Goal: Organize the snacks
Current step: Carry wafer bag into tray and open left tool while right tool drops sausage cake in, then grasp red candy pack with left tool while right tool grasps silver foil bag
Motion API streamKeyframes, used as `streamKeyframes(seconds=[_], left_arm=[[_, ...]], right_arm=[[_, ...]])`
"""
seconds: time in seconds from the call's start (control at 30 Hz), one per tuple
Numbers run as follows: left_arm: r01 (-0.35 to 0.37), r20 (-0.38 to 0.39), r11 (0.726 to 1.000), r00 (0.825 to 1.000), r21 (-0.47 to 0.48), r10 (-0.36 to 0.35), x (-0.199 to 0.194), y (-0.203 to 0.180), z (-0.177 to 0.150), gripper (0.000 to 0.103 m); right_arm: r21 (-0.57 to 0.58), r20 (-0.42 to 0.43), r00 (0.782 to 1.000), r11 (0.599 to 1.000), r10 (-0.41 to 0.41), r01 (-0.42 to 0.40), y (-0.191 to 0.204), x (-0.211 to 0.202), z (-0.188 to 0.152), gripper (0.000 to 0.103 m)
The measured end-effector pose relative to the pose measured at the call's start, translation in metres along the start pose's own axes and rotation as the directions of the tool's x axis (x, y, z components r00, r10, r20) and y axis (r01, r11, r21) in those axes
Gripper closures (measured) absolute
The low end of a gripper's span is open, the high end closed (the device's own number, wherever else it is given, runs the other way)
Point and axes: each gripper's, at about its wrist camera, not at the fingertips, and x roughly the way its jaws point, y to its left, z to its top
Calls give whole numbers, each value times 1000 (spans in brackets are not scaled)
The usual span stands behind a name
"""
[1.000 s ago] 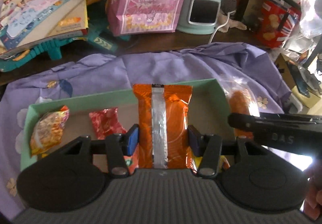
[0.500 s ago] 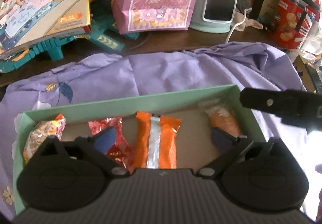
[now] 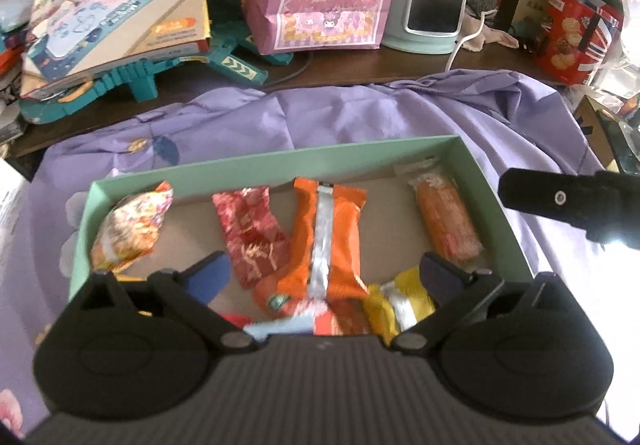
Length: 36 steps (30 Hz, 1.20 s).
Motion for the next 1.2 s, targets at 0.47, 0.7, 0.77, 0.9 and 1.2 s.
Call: streamKeyframes(seconds=[0.47,0.7,0.77,0.9,1.2], left_arm=[[46,-1,999,999,5,-46,-76,12,-84,0],[28,-68,1000,997,-8,-28,-69,23,-133,0],[25,-93,999,995,-23,-27,-62,29,-145,0],[12,-122,999,992,-51,-18,-52,41,-163,0],[-2,-148,996,989,-88,-11,-40,60,-178,0]], right_arm=[[4,-26,1000,1000,10,-10,-13,-77,-69,0],[21,-79,997,1000,-16,17,-32,-83,-115,0],[36,-106,994,999,-24,28,-38,-78,-131,0],[65,-158,986,996,-49,59,-48,-67,-157,0],[48,-175,982,995,-72,82,-41,-47,-171,0]])
